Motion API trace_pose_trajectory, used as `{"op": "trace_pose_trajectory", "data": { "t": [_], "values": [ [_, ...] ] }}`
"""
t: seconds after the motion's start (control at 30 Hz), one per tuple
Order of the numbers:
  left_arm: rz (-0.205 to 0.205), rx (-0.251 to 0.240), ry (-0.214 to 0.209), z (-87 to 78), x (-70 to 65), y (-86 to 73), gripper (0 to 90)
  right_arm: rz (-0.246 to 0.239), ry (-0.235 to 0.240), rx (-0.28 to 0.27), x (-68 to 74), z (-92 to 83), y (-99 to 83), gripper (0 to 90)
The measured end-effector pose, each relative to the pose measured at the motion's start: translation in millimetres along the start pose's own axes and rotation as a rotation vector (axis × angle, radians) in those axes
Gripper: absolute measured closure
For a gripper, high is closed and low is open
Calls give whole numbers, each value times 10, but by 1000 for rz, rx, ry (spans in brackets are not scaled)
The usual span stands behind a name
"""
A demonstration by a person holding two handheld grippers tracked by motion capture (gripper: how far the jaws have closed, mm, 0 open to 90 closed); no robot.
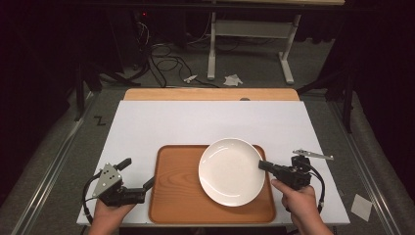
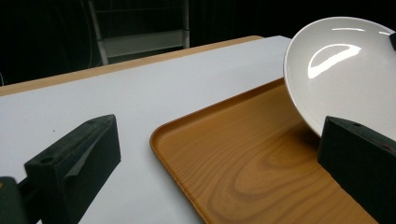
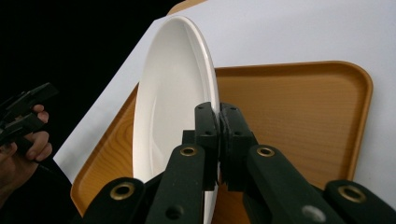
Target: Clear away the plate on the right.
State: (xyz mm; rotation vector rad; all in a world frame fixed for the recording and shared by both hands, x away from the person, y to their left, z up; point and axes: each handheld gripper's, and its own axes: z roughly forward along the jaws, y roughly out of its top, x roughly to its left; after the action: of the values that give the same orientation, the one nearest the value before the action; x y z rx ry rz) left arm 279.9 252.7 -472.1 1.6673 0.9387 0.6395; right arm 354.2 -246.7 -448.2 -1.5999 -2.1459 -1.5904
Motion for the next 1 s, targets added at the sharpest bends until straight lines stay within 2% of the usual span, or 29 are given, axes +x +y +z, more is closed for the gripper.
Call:
{"op": "trace_pose_trajectory", "data": {
  "t": [0.17,0.43,0.63,0.87,1.0],
  "values": [
    [-1,0,1,-1,1,0,1,8,-11,24,-33,27,-14,898],
    [3,-5,5,-8,1,5,1,31,21,35,-54,34,-15,898],
    [8,-5,2,-9,-15,11,1,32,-2,61,-79,69,-32,898],
    [9,2,3,7,-7,3,1,60,-4,77,-157,111,-46,897],
    [15,4,1,5,-16,8,2,54,-23,90,-199,125,-47,894]
  ]
}}
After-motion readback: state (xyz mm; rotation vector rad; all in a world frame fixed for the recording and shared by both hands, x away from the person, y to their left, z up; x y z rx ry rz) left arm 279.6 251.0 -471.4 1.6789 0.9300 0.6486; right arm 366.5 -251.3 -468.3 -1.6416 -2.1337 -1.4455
